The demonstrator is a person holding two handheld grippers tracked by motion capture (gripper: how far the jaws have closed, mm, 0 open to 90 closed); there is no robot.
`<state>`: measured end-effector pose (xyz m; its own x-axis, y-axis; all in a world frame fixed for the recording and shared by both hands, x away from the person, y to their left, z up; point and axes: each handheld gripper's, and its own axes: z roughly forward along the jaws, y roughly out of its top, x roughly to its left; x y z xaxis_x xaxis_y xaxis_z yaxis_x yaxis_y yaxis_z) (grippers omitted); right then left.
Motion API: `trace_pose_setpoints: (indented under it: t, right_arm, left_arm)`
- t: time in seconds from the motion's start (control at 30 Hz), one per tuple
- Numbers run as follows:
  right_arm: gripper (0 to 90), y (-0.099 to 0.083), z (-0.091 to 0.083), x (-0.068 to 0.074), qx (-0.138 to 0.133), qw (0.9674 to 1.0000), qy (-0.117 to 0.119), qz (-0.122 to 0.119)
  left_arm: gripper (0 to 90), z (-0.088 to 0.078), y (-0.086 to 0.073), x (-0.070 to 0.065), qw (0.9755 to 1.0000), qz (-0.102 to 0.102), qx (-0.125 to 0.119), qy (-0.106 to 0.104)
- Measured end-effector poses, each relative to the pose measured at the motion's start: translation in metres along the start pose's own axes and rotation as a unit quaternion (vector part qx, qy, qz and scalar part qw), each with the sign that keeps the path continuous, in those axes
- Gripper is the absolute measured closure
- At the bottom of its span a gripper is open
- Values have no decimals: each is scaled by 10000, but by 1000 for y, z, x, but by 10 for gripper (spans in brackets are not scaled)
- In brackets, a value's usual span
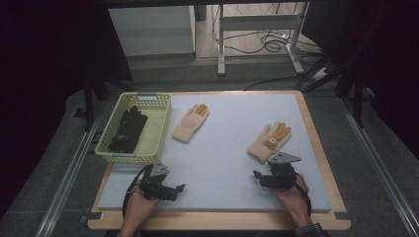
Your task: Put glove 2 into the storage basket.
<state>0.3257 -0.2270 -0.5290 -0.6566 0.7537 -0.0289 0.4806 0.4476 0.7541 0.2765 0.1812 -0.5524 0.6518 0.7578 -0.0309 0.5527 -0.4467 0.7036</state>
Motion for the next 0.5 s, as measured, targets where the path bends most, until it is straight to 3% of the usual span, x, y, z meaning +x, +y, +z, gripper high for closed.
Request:
trace_pose_setpoints:
  t: [0.07,0.17,0.27,0.5]
  right_arm:
    - [312,3,1,4,-2,9999,93,-51]
    - [321,12,5,13,-29,9995,256,-164]
    - [324,21,12,18,-38,9990,405,-162]
    - [323,46,33,25,10,9981,581,-225]
  left_arm:
    - [36,-1,-1,2,9999,-115,-70,-67]
    - [34,0,-1,0,10000,-48,-53,4]
    - [34,0,-3,0,9999,-111,-115,15]
    - [35,0,-4,-1,9998,-133,-140,27]
